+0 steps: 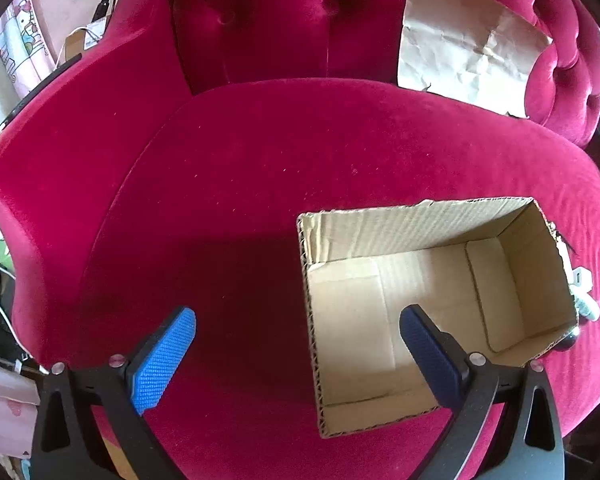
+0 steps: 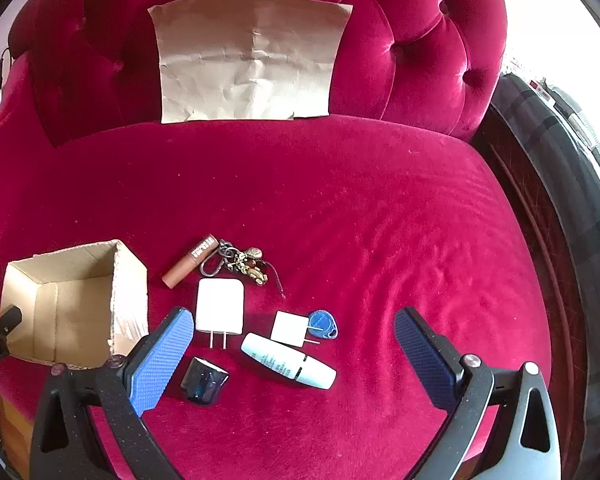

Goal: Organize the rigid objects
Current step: 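Move the left gripper to the cardboard box and clamp its wall, then move the right gripper to the white-and-blue bottle while the left gripper holds the box wall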

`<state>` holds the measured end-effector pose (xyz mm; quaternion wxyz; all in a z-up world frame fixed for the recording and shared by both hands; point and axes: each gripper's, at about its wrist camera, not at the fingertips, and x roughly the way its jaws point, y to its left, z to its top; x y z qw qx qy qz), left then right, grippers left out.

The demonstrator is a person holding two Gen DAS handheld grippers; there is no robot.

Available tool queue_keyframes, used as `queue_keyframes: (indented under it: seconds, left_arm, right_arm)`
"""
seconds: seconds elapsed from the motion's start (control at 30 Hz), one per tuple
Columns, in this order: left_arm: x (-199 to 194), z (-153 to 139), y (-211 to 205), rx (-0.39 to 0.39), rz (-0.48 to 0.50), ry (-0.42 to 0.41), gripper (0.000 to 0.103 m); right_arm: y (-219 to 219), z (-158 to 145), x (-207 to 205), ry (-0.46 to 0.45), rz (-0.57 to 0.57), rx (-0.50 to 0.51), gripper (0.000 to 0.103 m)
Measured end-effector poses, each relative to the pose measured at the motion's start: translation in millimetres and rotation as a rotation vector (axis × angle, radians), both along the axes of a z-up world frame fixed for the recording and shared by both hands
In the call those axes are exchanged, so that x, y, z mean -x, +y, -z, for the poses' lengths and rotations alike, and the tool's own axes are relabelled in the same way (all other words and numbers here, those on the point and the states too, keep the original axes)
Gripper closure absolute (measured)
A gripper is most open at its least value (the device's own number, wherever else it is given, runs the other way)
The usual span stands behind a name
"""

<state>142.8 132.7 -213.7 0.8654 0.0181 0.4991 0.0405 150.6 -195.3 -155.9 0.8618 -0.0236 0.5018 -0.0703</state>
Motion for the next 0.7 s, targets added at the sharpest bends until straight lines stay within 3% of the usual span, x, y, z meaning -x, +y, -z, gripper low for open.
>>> queue_keyframes:
  seconds: [0.13,0.2,0.27,0.3,0.37,0.43,0.7]
  left_arm:
    - [-2.1,1.6,2.1,-0.013,-0.016,-0.007,0.002]
    - [-3.6,3.8,4.3,0.019,-0.009,0.006,0.013]
    - [-6.0,7.4,4.8,0.031,-0.002,0.025,0.039]
    - [-6.6,9.3,4.2,0.031,0.005,0.03,0.047]
    - [-7.4,13.7,2.2,0.028,0.021,0.047,0.091]
    - [-7.2,16.4,0.2,0.026,0.032,0.056,0.096]
    - [-12.3,16.8,-3.9,0.015,0.02,0.061,0.098]
  right_arm:
    - [-3.3,4.1,-1.8,0.003,0.018,-0.007,0.0]
    - [-4.1,4.4,-1.7,0.003,0.019,-0.007,0.0]
    - [-4.8,4.5,-1.8,0.0,0.022,0.001,0.0]
    - [-5.6,4.7,-1.9,0.0,0.023,0.004,0.0]
    - [-7.7,5.4,-1.6,0.001,0.03,0.006,0.0]
    - [-10.4,6.1,-1.4,0.001,0.038,0.006,0.0]
    - [-18.7,4.3,-0.4,-0.005,0.07,-0.003,0.0]
